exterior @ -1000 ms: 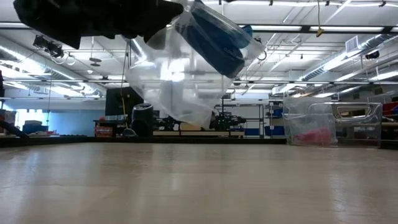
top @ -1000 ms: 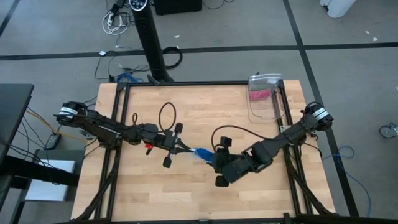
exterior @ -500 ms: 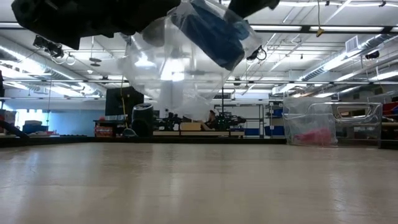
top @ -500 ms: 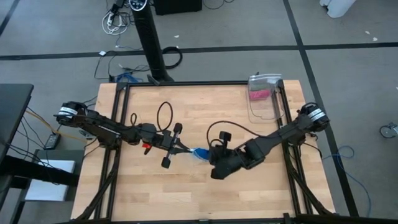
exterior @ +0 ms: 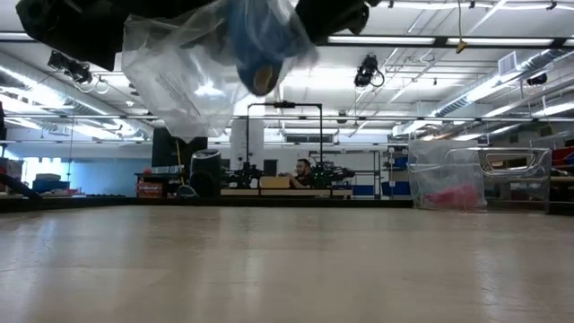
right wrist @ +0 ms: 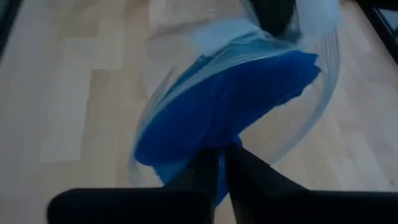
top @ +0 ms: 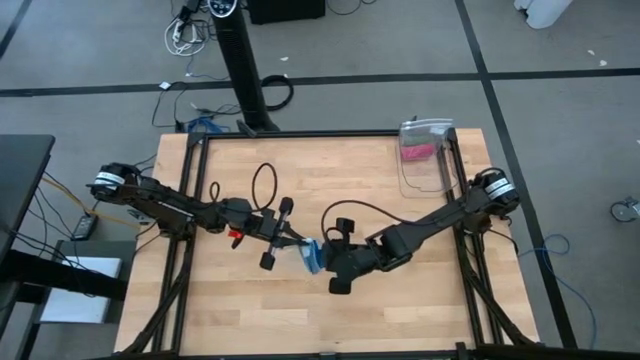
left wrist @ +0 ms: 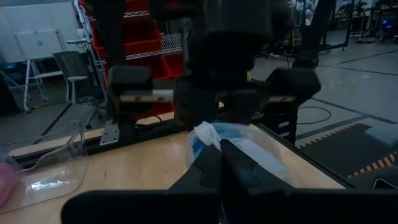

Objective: Roll bandage
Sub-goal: Put the blue rolled bandage into the transparent zip bag

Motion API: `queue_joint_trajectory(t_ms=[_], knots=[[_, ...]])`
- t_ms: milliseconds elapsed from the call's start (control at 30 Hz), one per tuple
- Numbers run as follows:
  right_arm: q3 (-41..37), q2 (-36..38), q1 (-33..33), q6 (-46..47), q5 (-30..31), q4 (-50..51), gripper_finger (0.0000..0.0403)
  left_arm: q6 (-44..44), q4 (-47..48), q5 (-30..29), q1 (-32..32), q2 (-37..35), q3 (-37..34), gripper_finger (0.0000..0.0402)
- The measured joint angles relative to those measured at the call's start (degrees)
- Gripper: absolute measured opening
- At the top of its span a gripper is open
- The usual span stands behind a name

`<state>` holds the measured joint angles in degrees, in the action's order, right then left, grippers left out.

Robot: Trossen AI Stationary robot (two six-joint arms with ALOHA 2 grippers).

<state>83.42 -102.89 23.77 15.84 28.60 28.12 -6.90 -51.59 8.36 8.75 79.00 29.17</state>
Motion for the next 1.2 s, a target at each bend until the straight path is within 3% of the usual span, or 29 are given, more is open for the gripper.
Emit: queue_joint_trajectory(t_ms=[133,300,467,600,800,967,1200], knots=[[0.0,0.9,1.4,1.6,0.9,2.7,0.0079,-0.2,0.2,0.0,0.0,0.0,-0.4,0.0001],[0.0,4.2,5.7,4.0,9.8,7.5,0.0132,-0.2,-1.9,0.1,0.0,0.1,-2.3,0.0001],[0.1,7.3,10.7,6.5,21.6,10.9,0.0148,0.9,-11.6,2.1,0.0,0.1,-6.7,0.0001],[-1.1,8.9,12.9,9.1,27.0,11.8,0.0148,1.6,-19.2,2.3,-0.1,0.1,-10.4,0.0001],[-8.5,9.1,12.4,8.0,26.4,-0.5,0.015,2.6,-29.0,3.8,-0.1,0.1,-13.4,0.0001],[-12.1,9.1,12.3,2.6,24.1,-13.3,0.0151,2.7,-30.1,4.4,-0.1,0.1,-13.6,0.0001],[-12.7,9.1,10.6,0.4,21.7,-16.1,0.0129,2.7,-32.1,4.7,-0.1,0.1,-13.6,0.0001]])
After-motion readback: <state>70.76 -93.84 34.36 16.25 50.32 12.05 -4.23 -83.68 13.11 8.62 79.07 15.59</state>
